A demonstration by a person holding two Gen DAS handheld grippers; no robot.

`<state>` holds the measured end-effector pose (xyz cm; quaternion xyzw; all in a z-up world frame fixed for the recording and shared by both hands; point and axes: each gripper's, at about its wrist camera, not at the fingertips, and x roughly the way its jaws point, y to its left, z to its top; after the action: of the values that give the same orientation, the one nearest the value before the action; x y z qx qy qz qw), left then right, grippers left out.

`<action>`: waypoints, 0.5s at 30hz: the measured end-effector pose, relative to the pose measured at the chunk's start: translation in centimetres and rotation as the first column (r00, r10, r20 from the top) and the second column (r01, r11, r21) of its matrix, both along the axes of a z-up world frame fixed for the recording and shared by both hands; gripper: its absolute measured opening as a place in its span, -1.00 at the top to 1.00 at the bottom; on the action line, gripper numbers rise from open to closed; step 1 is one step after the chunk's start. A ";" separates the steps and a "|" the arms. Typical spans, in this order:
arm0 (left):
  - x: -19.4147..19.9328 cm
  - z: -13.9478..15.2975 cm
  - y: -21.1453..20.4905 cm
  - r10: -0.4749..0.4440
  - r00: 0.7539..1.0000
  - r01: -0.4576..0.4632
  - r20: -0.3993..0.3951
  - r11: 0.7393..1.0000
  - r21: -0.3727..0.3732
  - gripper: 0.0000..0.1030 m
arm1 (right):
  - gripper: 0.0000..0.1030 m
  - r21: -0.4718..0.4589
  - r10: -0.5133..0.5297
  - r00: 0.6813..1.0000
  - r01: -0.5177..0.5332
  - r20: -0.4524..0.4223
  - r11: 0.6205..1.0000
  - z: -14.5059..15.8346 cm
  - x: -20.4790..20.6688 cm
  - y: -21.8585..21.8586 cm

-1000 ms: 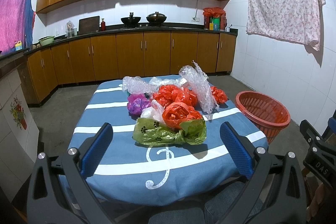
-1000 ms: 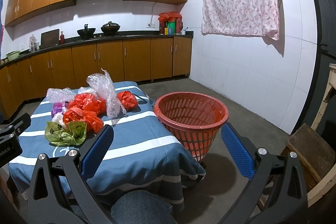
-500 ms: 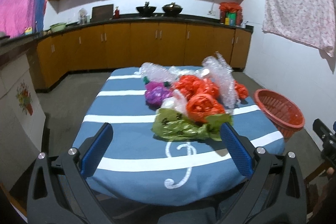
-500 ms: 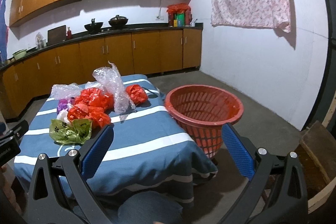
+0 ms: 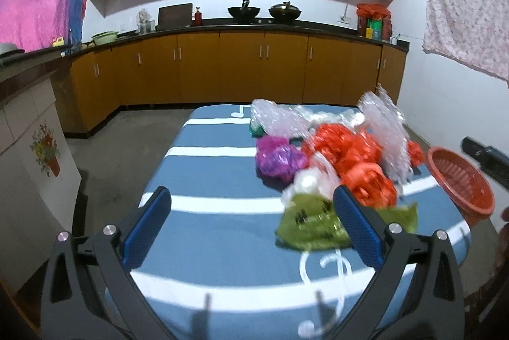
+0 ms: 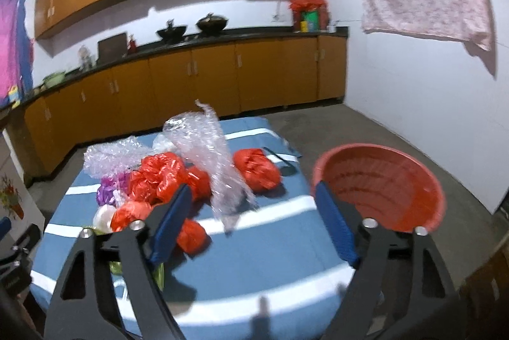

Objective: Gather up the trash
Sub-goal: 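Reach the right tool to the clear bubble wrap and close on it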

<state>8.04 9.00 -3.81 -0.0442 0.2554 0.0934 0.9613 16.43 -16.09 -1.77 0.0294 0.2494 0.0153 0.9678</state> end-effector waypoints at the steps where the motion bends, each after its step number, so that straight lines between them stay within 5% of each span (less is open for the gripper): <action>1: 0.6 0.0 0.4 0.007 1.000 -0.007 -0.002 1.000 -0.010 -0.92 | -0.32 0.003 0.019 1.000 -0.019 -0.013 1.000 -0.2 1.1 0.5; 15: 10.0 0.3 3.5 0.005 1.000 -0.005 -0.014 0.999 -0.036 -0.90 | -0.12 -0.056 0.042 0.988 -0.050 -0.147 0.997 -4.3 9.6 2.5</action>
<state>18.06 12.47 -3.51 -0.0614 0.2635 0.0916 0.9583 26.01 -13.60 -6.09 -0.0039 0.3204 0.0280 0.9469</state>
